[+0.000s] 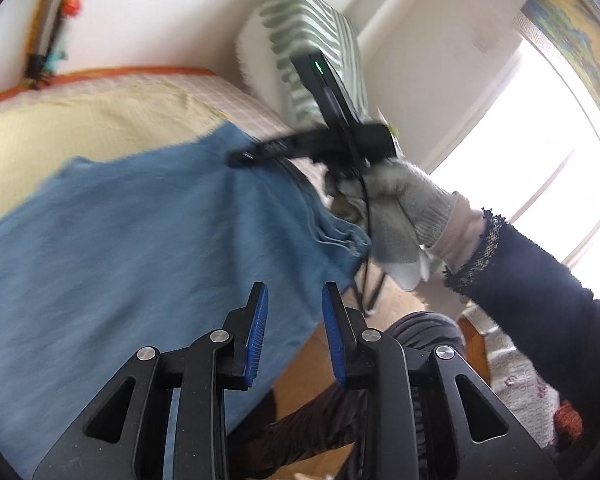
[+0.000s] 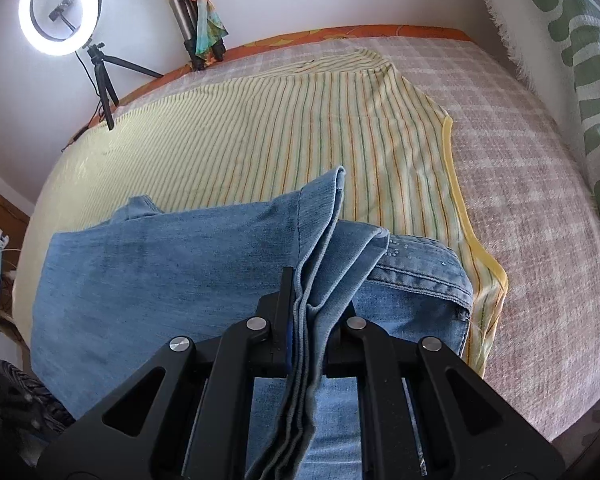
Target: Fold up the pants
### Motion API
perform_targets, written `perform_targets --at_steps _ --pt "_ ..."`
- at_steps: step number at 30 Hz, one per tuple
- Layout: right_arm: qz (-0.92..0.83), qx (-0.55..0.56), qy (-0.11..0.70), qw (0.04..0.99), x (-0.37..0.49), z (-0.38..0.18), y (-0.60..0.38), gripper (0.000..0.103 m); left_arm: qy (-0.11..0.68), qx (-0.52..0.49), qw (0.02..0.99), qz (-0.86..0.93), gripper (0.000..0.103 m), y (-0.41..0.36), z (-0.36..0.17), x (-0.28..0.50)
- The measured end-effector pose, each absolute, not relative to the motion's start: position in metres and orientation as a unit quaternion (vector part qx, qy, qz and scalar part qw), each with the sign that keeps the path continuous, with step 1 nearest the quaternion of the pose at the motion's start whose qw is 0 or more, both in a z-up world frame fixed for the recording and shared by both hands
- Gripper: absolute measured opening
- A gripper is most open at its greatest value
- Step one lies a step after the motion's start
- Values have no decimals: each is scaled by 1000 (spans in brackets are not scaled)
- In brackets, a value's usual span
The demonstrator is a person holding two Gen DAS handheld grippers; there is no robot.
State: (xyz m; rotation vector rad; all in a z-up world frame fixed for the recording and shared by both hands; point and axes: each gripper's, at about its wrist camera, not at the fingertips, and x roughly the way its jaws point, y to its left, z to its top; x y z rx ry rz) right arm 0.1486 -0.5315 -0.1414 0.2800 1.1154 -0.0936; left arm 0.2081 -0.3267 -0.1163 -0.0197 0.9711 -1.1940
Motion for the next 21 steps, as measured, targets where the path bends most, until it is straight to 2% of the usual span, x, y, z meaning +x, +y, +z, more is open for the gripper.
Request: perform_targets --at_steps 5,7,11,13,14,21 --pt "-68 109 530 838 147 -133 -528 14 419 -17 779 -465 26 -241 -103 224" --pt "-87 85 524 843 144 -125 -524 25 418 -24 800 -429 26 -205 -104 232" --pt "-101 84 501 855 139 -102 -517 33 426 -40 827 -365 26 -149 -110 247" --pt "-107 87 479 867 136 -86 -510 49 433 -48 833 -342 26 -132 -119 252" --pt "-108 84 468 873 135 -79 -504 52 437 -51 834 -332 26 -127 -125 254" --pt "27 85 442 893 152 -42 -414 54 473 -33 829 -298 26 -96 -159 244"
